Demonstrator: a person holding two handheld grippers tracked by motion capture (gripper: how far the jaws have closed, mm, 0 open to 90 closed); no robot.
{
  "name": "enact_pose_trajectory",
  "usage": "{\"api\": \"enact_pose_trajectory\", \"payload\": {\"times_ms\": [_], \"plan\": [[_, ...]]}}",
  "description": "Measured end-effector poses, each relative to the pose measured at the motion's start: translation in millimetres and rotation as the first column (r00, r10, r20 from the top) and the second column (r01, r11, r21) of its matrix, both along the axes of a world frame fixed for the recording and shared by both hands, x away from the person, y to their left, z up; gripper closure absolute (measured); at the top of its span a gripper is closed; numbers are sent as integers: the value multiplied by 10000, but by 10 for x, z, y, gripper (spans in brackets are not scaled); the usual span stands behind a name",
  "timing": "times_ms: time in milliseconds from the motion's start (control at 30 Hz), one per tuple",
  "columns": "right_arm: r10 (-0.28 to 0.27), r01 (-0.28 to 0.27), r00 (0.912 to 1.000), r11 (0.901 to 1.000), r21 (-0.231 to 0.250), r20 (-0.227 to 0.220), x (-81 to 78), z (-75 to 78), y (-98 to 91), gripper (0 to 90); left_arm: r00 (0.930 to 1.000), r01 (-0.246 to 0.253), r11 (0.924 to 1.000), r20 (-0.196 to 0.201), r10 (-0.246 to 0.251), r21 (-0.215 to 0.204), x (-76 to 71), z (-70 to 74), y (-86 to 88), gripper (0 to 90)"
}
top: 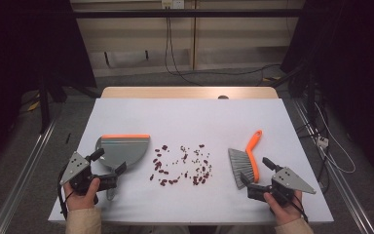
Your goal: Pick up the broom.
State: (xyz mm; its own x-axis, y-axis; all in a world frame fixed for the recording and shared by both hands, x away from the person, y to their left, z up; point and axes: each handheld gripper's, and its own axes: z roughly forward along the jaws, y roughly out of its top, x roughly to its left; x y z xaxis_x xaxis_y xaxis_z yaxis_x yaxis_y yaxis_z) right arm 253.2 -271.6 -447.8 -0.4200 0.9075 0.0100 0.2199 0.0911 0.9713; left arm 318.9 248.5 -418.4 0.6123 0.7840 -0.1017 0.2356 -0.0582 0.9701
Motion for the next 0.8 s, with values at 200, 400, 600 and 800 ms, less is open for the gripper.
{"api": "enact_pose_trajectory", "payload": {"times_ms": [200,400,600,800], "plan": [[27,-27,10000,10000,35,-19,29,1,15,61,10000,-51,10000,6,51,3,-18,7,30,32],[22,-22,10000,10000,42,-52,65,24,19,67,10000,-78,10000,41,79,-62,-37,19,30,33],[-208,208,9998,9998,44,-61,159,46,-33,62,10000,-41,10000,0,41,-70,-40,12,16,32],[-746,738,9965,9970,-231,-369,306,89,-79,62,10000,-68,9999,17,68,-78,-60,13,22,33]]}}
